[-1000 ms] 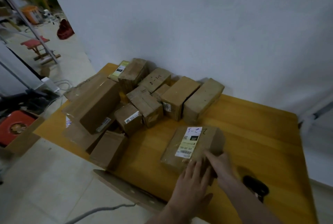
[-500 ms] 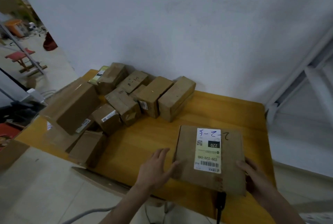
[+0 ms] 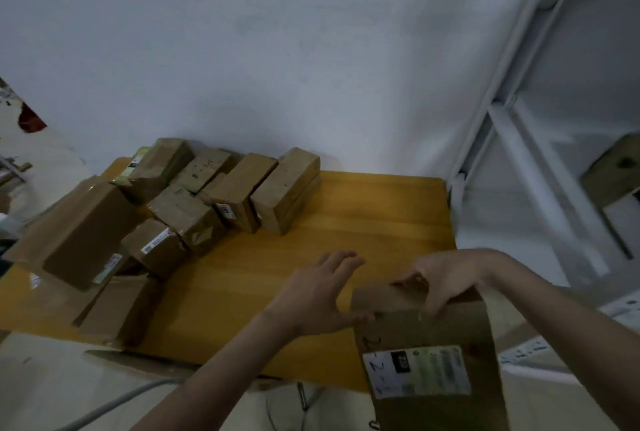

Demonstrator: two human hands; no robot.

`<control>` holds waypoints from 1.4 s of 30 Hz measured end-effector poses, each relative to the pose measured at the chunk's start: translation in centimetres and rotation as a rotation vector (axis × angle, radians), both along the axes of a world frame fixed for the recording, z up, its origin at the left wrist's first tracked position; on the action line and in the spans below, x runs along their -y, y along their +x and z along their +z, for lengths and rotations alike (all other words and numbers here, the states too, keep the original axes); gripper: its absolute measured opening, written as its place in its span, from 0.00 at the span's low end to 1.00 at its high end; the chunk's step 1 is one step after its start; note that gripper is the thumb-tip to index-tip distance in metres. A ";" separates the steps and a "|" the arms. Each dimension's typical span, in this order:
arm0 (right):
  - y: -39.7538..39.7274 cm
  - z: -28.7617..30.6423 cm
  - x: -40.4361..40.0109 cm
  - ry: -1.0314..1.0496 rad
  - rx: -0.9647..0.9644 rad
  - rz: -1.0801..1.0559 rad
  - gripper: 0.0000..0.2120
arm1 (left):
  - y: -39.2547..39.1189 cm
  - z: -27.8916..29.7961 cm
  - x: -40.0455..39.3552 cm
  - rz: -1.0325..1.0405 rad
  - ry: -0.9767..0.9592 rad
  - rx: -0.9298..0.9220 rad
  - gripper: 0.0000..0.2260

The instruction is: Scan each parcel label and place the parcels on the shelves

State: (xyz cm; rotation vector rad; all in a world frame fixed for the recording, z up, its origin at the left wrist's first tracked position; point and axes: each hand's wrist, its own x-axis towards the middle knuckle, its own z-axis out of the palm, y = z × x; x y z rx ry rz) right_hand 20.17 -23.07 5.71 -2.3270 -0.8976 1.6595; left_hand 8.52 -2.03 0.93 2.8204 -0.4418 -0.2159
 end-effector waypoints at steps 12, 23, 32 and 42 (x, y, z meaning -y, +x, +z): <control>-1.0 2.9 -8.4 -0.403 0.296 0.710 0.20 | 1.1 -1.2 4.0 0.050 -0.360 -0.526 0.33; 0.4 -6.7 -1.7 0.529 0.724 -0.930 0.25 | -3.5 -7.4 -5.2 0.703 -0.654 -0.430 0.32; -7.7 -18.1 -4.0 0.254 0.005 -1.131 0.27 | -6.9 -7.8 -9.4 1.033 -1.210 -0.339 0.41; -8.7 -23.3 -5.9 0.104 0.123 -1.421 0.09 | -8.2 -8.5 -13.3 0.985 -1.213 -0.361 0.33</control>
